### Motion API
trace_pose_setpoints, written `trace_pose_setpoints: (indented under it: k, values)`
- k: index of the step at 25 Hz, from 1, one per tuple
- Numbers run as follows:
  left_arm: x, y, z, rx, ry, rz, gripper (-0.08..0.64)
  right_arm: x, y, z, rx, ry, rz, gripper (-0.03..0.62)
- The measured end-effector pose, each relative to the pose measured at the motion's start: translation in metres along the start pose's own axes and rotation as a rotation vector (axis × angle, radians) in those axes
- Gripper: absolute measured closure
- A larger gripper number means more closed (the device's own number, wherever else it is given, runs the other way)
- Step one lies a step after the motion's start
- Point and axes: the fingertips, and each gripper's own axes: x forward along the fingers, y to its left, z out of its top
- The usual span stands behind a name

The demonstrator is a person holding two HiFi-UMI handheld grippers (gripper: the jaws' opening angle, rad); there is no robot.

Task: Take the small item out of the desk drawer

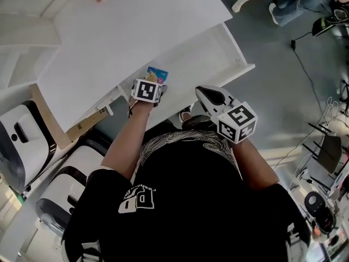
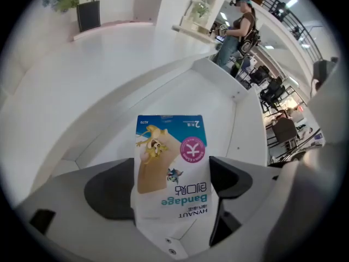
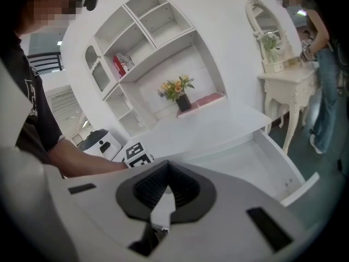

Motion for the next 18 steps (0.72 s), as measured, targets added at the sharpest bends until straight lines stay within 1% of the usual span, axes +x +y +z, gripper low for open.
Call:
trace_pose_setpoints:
  k: [5, 13, 15, 18]
  values:
    - [-0.036, -0.012, 0.015, 0.049, -0.081, -0.047, 0.143, -0.001, 0.011, 0.011, -0.010, -0.040, -0.025, 0.583]
    - [-0.097, -0.027, 0.031, 0.100, -0.219, -0.115, 0.143, -0.006, 0.040, 0.028, -0.038, -0.100, -0.062, 0.583]
    - [-0.112, -0.032, 0.034, 0.105, -0.266, -0.150, 0.143, -0.007, 0.047, 0.032, -0.042, -0.118, -0.071, 0.583]
    - [-0.142, -0.043, 0.039, 0.101, -0.363, -0.241, 0.143, -0.010, 0.058, 0.037, -0.046, -0.141, -0.087, 0.583]
